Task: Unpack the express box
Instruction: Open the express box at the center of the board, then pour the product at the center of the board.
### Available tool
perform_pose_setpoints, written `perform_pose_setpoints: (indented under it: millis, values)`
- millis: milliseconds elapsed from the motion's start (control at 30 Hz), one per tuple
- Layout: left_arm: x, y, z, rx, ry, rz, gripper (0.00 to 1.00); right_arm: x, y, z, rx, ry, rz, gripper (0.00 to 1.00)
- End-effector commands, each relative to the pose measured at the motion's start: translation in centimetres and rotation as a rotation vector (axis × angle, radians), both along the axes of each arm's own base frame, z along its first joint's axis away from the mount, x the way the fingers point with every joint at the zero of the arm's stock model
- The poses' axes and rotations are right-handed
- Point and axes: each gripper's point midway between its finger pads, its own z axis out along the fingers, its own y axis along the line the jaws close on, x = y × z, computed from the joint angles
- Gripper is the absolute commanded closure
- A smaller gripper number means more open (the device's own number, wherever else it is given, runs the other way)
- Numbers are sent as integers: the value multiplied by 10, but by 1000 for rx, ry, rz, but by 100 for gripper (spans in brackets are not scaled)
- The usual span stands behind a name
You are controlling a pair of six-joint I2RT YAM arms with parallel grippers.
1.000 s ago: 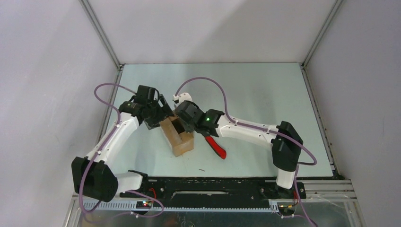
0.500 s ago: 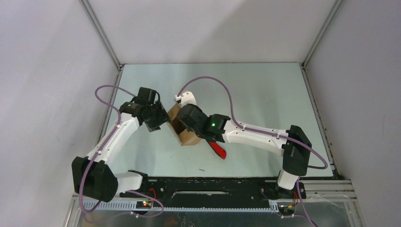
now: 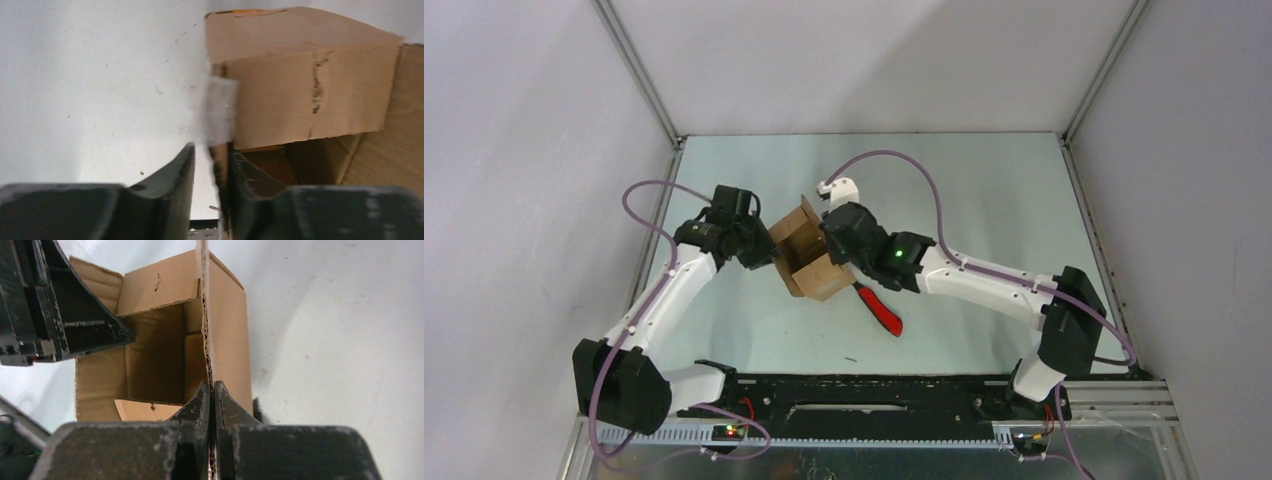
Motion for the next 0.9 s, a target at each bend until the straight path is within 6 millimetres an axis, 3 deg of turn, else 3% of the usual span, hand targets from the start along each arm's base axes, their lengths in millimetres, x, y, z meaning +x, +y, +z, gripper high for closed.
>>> perform_pose_setpoints:
  millis: [0, 33, 67, 167, 267, 500, 667, 867]
  values:
    - [9, -2, 13, -38, -125, 8, 84, 10, 5, 52, 314, 24, 32, 100]
    - [12, 1, 21, -23, -163, 13, 96, 11, 4, 52, 355, 41, 51, 100]
    - [16, 8, 28, 11, -199, 22, 99, 12, 4, 53, 394, 43, 77, 100]
    - [24, 21, 52, 89, -312, 13, 100, 11, 9, 52, 479, 94, 172, 100]
    - [29, 19, 83, 100, -430, -42, 100, 14, 12, 42, 516, 158, 203, 100]
    - [24, 17, 144, 248, -747, -142, 100, 15, 22, 14, 510, 226, 214, 64]
    - [28, 34, 149, 470, -785, -110, 100, 27, 25, 0, 544, 266, 225, 48]
    - [29, 11, 171, 512, -1018, -129, 100, 45, 19, -1, 641, 338, 279, 47]
